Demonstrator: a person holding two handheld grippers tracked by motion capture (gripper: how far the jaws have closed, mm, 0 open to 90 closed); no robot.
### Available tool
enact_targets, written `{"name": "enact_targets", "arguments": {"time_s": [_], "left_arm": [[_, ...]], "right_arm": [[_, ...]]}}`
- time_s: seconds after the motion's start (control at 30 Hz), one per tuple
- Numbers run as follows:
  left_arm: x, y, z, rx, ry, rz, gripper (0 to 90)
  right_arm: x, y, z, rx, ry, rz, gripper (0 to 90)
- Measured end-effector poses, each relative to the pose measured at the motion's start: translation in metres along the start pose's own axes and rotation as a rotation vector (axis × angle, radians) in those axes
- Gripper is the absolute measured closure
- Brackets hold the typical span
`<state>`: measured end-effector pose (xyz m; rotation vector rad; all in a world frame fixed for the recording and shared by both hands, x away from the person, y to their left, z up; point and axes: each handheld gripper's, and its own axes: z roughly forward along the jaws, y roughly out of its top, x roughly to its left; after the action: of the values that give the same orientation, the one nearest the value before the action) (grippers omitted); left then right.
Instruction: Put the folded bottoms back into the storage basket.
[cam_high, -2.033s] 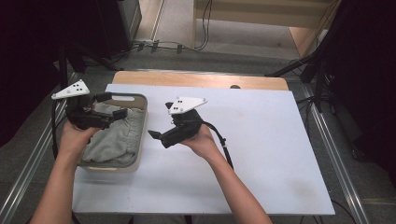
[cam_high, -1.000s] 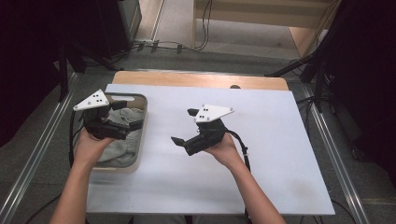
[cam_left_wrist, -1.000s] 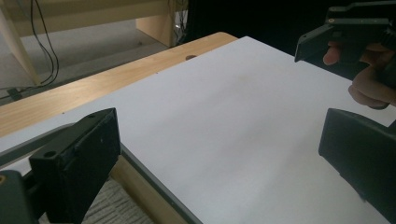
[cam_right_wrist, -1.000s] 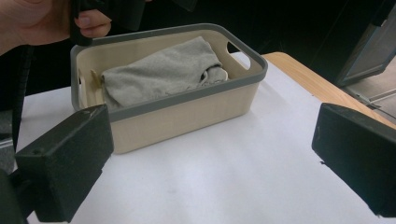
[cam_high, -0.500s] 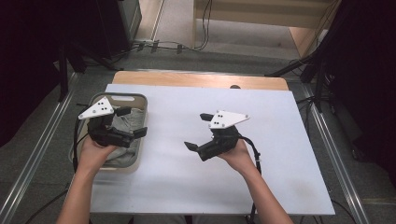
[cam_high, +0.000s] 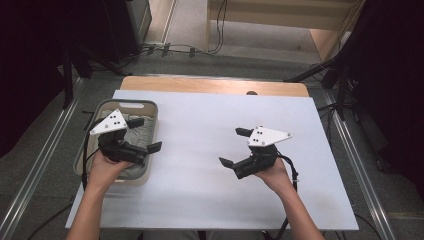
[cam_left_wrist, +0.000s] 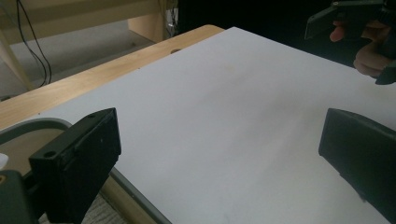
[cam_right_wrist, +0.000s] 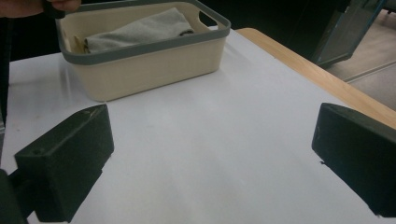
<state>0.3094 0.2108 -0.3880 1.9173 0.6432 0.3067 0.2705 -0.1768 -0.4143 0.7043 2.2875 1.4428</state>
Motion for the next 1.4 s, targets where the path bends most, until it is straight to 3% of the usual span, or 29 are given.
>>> {"name": "enact_targets", "arguments": {"time_s": [0.43,1.07,1.4], "left_arm": [[-0.008,-0.010,0.004,0.008,-0.006,0.006,0.0],[-0.014,-0.023,0.007,0.034,-0.015,0.004,0.0],[-0.017,-0.023,0.008,0.043,-0.018,0.010,0.0]], "right_arm": [[-0.011,-0.020,-0.024,-0.016,-0.041,0.020,0.0],[-0.011,-0.036,-0.047,-0.036,-0.088,0.036,0.0],[-0.011,-0.041,-0.054,-0.045,-0.096,0.042,0.0]]}}
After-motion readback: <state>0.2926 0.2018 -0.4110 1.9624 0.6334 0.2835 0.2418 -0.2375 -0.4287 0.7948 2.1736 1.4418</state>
